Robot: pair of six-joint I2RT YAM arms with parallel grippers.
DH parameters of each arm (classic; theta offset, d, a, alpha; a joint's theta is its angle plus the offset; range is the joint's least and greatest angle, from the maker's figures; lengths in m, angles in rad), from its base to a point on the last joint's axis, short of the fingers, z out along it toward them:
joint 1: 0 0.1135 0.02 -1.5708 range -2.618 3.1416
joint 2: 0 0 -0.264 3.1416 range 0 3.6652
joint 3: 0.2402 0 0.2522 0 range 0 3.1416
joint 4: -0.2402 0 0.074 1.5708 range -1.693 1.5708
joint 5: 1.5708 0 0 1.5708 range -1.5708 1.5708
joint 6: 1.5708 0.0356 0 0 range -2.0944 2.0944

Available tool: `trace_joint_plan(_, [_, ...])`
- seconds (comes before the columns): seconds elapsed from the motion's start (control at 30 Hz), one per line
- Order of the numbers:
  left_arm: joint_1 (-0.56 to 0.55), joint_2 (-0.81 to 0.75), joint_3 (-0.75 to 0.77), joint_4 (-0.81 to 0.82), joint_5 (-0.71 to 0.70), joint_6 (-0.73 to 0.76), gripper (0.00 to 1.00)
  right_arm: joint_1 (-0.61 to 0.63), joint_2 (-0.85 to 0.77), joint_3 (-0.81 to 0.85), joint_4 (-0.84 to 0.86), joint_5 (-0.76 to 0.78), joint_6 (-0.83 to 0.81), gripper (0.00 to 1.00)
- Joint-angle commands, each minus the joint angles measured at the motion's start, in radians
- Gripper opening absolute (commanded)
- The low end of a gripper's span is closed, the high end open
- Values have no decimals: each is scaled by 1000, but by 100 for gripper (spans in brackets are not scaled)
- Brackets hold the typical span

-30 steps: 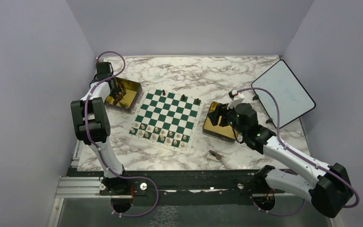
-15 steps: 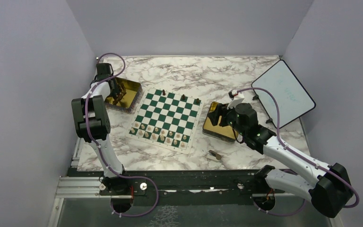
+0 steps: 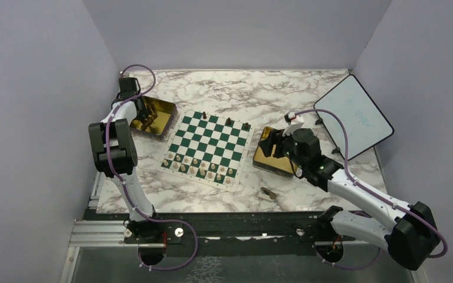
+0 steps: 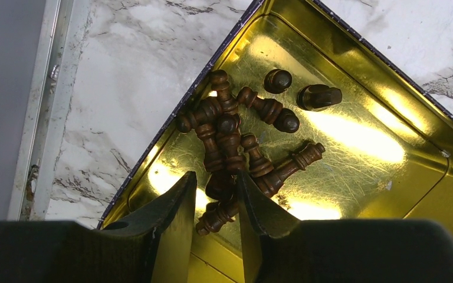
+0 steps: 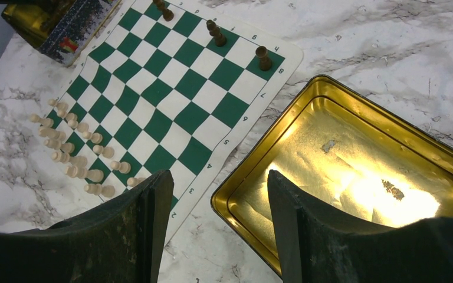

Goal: Set up the chess pieces on the board
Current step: Pick up the chess piece from the storage box.

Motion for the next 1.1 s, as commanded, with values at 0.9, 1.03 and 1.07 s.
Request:
trace_joint_plan(0.9, [7, -23, 13, -12, 61, -3, 19, 2, -17, 8, -5, 0, 9, 65])
trace_joint_plan(1.03, [1, -34, 17, -18, 62, -4, 19, 2, -13, 9, -3, 0, 9, 65])
trace_joint_plan(1.07, [1, -38, 17, -19, 62, -3, 19, 2, -12, 9, -4, -1, 10, 65])
